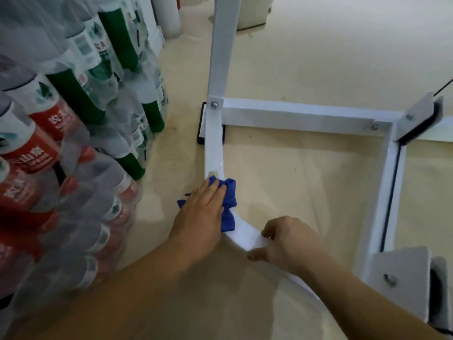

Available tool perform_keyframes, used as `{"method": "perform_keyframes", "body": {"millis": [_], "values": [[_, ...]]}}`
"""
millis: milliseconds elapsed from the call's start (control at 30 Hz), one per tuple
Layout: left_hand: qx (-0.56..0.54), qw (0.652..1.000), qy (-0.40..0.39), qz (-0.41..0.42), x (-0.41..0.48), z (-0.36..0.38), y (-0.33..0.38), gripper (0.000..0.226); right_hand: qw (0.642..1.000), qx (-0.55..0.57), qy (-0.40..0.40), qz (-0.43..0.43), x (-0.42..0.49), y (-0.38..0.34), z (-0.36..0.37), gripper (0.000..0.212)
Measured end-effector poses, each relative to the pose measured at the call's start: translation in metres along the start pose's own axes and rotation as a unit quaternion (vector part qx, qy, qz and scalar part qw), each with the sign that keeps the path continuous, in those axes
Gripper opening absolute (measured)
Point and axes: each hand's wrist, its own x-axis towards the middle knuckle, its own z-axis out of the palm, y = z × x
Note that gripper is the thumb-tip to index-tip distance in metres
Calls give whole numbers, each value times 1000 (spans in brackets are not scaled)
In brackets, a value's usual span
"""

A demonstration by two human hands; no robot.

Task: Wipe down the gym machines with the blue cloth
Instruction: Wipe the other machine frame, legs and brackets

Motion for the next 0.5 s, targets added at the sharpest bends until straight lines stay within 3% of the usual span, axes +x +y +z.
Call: {"method": "perform_keyframes", "body": {"millis": [133, 333, 500], "values": [[7, 994, 20, 110, -22, -4, -8, 55, 997, 75, 16, -5, -5, 16, 5, 66], [46, 998, -17, -27, 54, -16, -21, 56, 999, 33, -7, 0, -7, 6, -1, 69], [-14, 999, -28, 18, 29, -8, 3, 60, 998, -33, -45, 3, -4, -6, -9, 55]]}}
